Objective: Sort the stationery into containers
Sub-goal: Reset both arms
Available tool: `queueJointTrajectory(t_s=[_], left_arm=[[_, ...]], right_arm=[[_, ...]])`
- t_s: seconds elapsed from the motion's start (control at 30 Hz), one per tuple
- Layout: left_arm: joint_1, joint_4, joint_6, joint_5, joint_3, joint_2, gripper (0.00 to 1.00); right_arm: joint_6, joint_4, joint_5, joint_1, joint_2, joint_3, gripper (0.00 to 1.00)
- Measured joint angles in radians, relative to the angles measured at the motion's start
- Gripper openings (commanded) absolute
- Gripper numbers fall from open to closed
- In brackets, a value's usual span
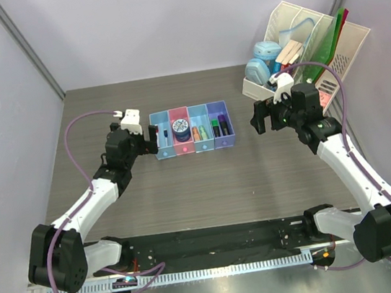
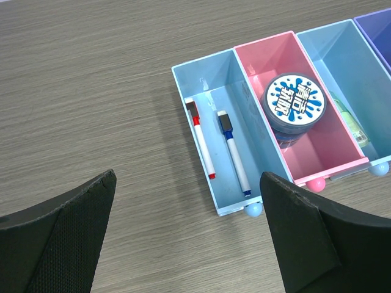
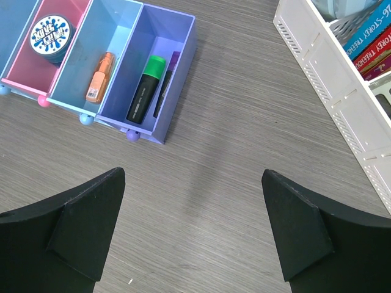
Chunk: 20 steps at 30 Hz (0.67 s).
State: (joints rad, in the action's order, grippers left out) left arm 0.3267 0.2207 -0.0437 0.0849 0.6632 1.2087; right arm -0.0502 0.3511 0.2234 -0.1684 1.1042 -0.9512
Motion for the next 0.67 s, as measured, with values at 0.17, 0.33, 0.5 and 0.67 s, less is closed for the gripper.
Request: queueJointTrajectory(t_s=[0.17,0.33,0.5,0.67], left_arm=[[0.0,0.0,0.001,0.0,0.0,0.0,1.0],[0.0,0.0,0.001,0.0,0.0,0.0,1.0],[0.0,0.001,0.003,-0.001,0.0,0.001,1.0],[0.0,0.008,0.003,-0.001,0.0,0.018,1.0]], right_arm=[[0.0,0.0,-0.001,0.0,0.0,0.001,1.0],[0.001,-0.001,-0.001,0.0,0.0,0.002,1.0],[0.006,-0.007,-0.006,0.0,0.0,0.002,1.0],[0.016,-0.015,-0.015,-0.002,0.0,0.006,1.0]])
